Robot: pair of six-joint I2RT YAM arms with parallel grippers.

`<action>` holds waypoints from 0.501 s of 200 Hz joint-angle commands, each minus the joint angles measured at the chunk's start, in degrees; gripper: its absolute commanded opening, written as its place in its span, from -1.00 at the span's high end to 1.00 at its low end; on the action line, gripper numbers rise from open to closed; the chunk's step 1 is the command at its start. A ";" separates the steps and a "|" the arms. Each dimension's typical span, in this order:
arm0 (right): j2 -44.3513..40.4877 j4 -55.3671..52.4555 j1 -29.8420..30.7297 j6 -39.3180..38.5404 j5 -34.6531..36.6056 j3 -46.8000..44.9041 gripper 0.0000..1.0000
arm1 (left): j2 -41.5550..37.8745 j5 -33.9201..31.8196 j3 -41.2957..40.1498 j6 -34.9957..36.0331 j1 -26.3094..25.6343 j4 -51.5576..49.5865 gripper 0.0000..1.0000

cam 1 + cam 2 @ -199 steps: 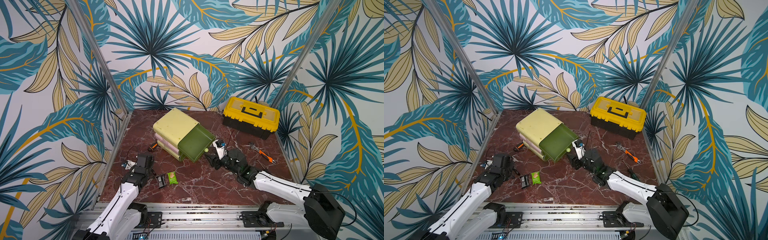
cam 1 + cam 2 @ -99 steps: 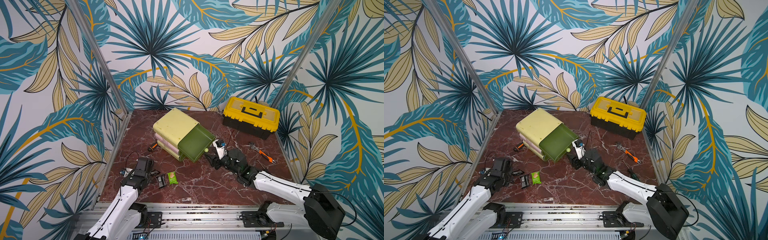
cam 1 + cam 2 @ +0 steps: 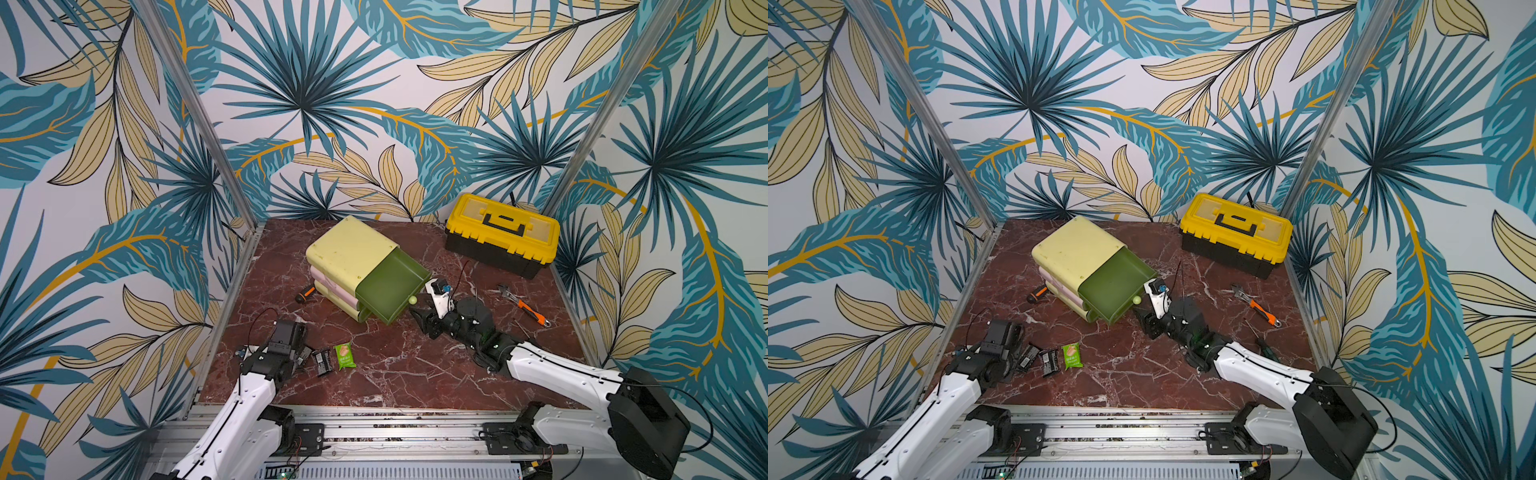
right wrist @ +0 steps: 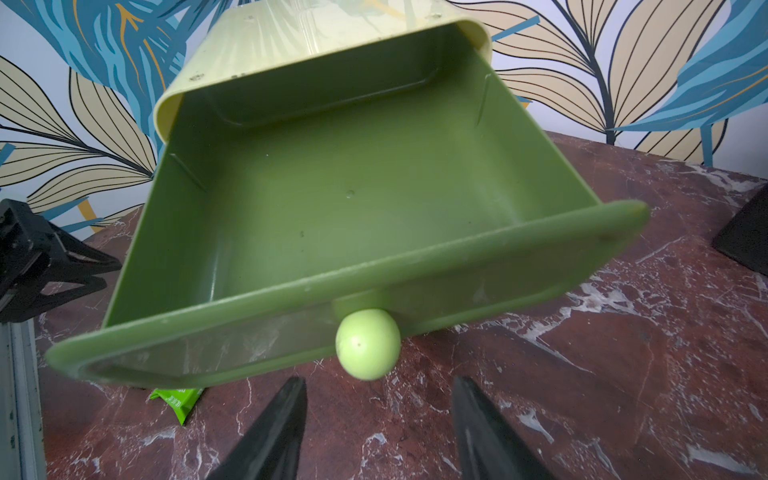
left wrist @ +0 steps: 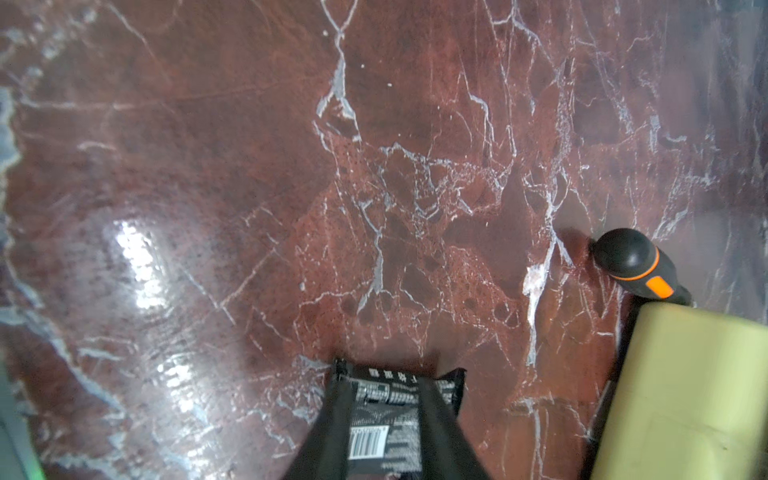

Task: Take the cookies out of the drawer
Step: Place the cookie at the center of the board.

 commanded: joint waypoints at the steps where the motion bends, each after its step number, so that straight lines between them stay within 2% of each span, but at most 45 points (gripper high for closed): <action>1: 0.14 0.88 0.18 0.46 0.43 -0.45 -0.19 | -0.57 -0.62 -0.62 0.59 0.32 -2.35 0.12; 24: 0.40 1.09 0.19 0.56 0.21 -0.39 -0.19 | -2.39 -2.51 2.58 3.35 0.31 -4.78 0.03; 52: 1.15 1.10 0.21 0.50 -1.12 0.00 -0.19 | -3.75 -3.48 8.90 14.41 0.38 -2.88 0.02; 78: 2.28 0.93 0.22 0.66 -2.05 0.65 -0.17 | -3.18 2.45 14.54 27.70 0.37 7.37 0.03; 100: 3.20 1.57 0.23 0.88 -2.22 1.31 -0.13 | 2.65 8.55 23.32 34.00 0.37 9.51 -0.01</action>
